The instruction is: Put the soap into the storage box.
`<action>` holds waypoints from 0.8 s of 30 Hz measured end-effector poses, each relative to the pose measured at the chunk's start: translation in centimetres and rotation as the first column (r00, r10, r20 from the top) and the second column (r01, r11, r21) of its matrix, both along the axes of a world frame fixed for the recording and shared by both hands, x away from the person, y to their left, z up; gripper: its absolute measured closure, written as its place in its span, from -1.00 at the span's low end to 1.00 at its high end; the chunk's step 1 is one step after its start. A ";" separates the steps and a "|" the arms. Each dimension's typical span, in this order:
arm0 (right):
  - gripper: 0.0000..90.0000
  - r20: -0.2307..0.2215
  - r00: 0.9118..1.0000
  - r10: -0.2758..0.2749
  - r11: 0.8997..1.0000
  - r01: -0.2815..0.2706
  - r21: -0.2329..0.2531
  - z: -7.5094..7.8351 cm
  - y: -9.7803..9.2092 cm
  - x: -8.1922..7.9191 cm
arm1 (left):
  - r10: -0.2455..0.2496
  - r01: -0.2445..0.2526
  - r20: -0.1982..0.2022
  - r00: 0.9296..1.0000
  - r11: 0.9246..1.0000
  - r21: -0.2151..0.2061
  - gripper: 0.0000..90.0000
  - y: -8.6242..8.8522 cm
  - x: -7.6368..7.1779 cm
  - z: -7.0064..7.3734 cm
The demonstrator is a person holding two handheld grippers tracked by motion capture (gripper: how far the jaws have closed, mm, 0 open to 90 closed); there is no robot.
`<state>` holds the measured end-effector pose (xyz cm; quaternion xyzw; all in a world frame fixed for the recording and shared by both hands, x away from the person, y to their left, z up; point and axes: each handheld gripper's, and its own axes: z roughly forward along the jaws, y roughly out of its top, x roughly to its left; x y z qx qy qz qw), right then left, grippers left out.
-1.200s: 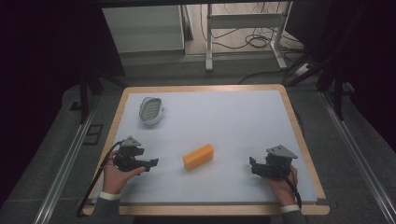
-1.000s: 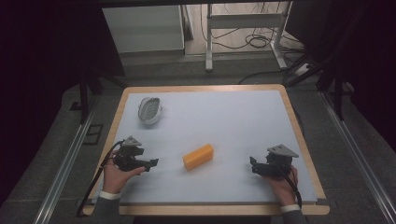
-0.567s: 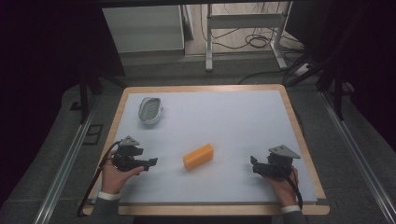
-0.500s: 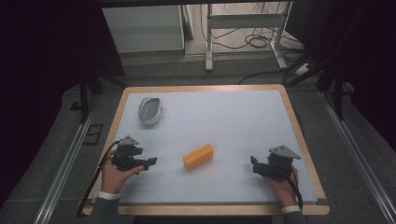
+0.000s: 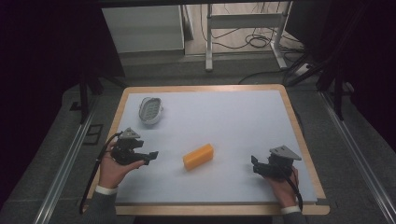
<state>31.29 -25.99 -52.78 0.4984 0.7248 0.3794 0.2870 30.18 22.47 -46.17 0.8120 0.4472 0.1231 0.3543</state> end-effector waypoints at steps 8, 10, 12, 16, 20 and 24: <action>-0.88 0.021 1.000 0.005 1.000 -0.005 0.013 0.0 -0.2 -0.2 | -0.036 0.036 0.010 0.999 0.999 0.014 -0.50 -1.1 0.7 0.8; -0.88 0.025 1.000 0.002 1.000 -0.003 0.015 0.0 -0.2 -0.2 | -0.048 0.048 0.016 0.999 0.999 0.021 -0.50 -1.5 0.9 1.1; -0.88 0.027 1.000 0.006 1.000 -0.006 0.017 0.1 -0.2 -0.2 | -0.061 0.060 0.041 0.997 0.998 0.029 -0.50 -1.8 0.8 1.5; -0.88 0.026 1.000 0.006 1.000 -0.007 0.027 0.1 -0.3 -0.3 | -0.074 0.072 0.048 0.996 0.997 0.032 -0.49 -2.3 0.8 2.0; -0.88 0.027 1.000 0.010 1.000 -0.011 0.024 0.1 -0.3 -0.2 | -0.087 0.085 0.047 0.995 0.996 0.035 -0.49 -2.8 1.0 2.4; -0.88 0.026 1.000 0.008 1.000 -0.009 0.026 0.1 -0.3 -0.2 | -0.106 0.104 0.049 0.993 0.993 0.049 -0.49 -3.6 1.2 2.9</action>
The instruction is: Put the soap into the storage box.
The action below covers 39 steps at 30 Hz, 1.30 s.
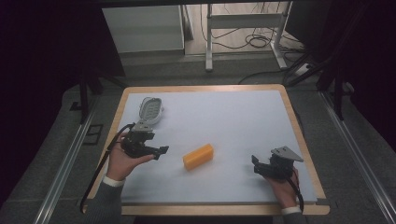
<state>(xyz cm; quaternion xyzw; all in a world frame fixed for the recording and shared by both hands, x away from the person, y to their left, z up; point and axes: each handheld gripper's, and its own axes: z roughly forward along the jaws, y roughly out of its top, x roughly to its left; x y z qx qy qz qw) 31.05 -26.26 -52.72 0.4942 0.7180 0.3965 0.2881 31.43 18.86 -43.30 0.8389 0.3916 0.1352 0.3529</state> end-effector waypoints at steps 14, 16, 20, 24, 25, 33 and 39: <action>-0.88 0.001 1.000 -0.001 1.000 0.001 -0.005 0.0 0.0 0.0 | -0.054 0.054 -0.006 0.999 0.997 0.054 -0.50 -2.4 1.2 0.4; -0.88 0.001 1.000 -0.002 1.000 0.002 -0.006 0.0 0.0 0.0 | -0.058 0.059 -0.008 0.998 0.996 0.070 -0.50 -2.7 1.5 0.3; -0.88 0.001 1.000 -0.002 1.000 0.002 -0.004 0.0 0.0 0.0 | -0.065 0.066 -0.017 0.998 0.995 0.075 -0.50 -3.2 1.8 0.2; -0.88 0.003 1.000 -0.002 1.000 0.002 -0.010 0.0 0.0 0.0 | -0.071 0.073 -0.029 0.997 0.994 0.077 -0.49 -3.6 2.1 0.0; -0.88 0.003 1.000 -0.003 1.000 0.003 -0.011 0.0 0.0 0.0 | -0.075 0.077 -0.027 0.997 0.994 0.079 -0.49 -3.8 2.2 0.0; -0.88 0.007 1.000 -0.006 1.000 0.006 -0.010 0.0 0.0 0.0 | -0.083 0.086 -0.037 0.996 0.993 0.076 -0.49 -4.8 2.6 0.1; -0.88 0.003 1.000 -0.006 1.000 0.006 -0.011 0.0 0.0 0.0 | -0.093 0.097 -0.051 0.994 0.992 0.086 -0.49 -5.4 2.7 -0.4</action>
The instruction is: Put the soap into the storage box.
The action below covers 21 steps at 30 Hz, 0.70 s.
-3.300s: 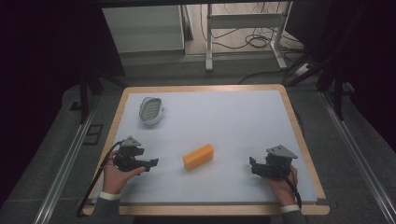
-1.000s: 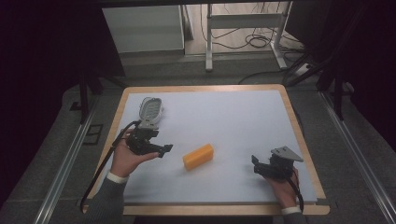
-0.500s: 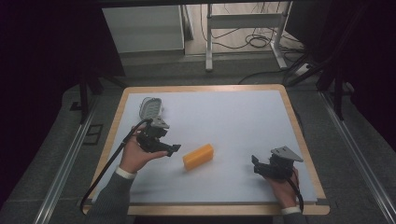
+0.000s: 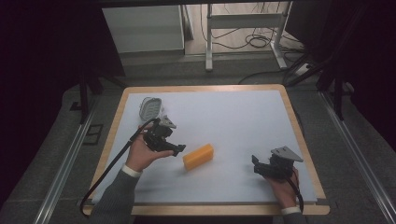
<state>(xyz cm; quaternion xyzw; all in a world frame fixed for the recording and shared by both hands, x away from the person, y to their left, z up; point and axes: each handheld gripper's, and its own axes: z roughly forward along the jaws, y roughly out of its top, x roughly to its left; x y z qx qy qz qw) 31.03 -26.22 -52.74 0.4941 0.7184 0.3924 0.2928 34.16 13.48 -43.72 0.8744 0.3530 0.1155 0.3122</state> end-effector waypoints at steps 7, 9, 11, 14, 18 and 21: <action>-0.88 0.004 1.000 -0.004 1.000 0.004 0.000 0.0 0.0 0.0 | -0.034 0.034 -0.002 0.999 0.999 0.016 -0.50 -1.7 -0.1 -0.1; -0.88 0.006 1.000 -0.007 1.000 0.007 0.003 0.0 0.0 0.0 | -0.045 0.046 -0.014 0.999 0.999 0.007 -0.49 -2.0 -0.1 -0.2; -0.88 0.001 1.000 -0.009 1.000 0.009 0.008 0.0 0.0 0.0 | -0.052 0.052 -0.015 0.999 0.998 0.033 -0.50 -2.6 -0.2 -0.5; -0.88 0.000 1.000 -0.009 1.000 0.009 0.008 0.0 0.0 0.0 | -0.074 0.074 -0.015 0.997 0.997 0.037 -0.50 -3.4 -0.4 -0.5; -0.88 0.005 1.000 -0.011 1.000 0.011 0.006 0.0 0.0 0.0 | -0.064 0.064 0.006 0.998 0.998 0.009 -0.44 -4.0 -0.3 -0.3; -0.88 0.003 1.000 -0.014 1.000 0.014 0.010 0.0 0.0 0.0 | -0.055 0.055 -0.001 0.998 0.998 0.017 -0.44 -4.0 -0.1 -0.5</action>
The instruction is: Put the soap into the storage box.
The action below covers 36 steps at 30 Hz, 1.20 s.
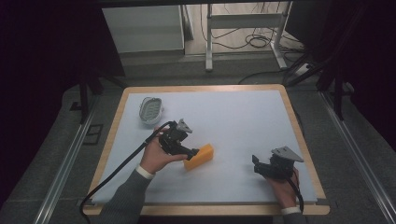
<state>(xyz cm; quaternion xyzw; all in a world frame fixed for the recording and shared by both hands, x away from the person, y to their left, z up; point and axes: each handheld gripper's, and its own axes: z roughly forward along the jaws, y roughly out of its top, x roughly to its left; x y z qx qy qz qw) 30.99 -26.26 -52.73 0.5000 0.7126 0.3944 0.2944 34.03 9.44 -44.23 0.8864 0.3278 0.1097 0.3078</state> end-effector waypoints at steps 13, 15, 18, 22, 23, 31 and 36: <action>-0.88 -0.002 1.000 -0.005 1.000 0.005 0.000 0.0 0.0 0.0 | -0.052 0.053 -0.032 0.998 0.998 0.034 -0.45 -2.1 0.1 -0.9; -0.88 -0.002 1.000 -0.005 1.000 0.005 0.001 0.0 0.0 0.0 | -0.051 0.053 -0.039 0.998 0.997 0.048 -0.45 -2.3 0.2 -1.3; -0.88 -0.004 1.000 -0.006 1.000 0.006 0.000 0.0 0.0 0.0 | -0.062 0.065 -0.051 0.997 0.996 0.054 -0.44 -2.7 0.4 -1.8; -0.88 -0.003 1.000 -0.006 1.000 0.006 0.000 0.0 0.0 0.0 | -0.056 0.060 -0.061 0.997 0.996 0.063 -0.43 -3.1 0.6 -2.6; -0.88 -0.003 1.000 -0.006 1.000 0.006 0.001 0.0 0.0 0.0 | -0.056 0.061 -0.065 0.996 0.996 0.064 -0.42 -3.2 0.7 -2.7; -0.88 -0.004 1.000 -0.005 1.000 0.005 0.002 0.0 0.0 0.0 | -0.045 0.052 -0.092 0.995 0.995 0.080 -0.26 -3.9 1.1 -4.0; -0.88 -0.003 1.000 -0.005 1.000 0.005 0.001 0.0 0.0 0.0 | -0.052 0.063 -0.108 0.993 0.993 0.098 -0.16 -4.2 1.1 -4.5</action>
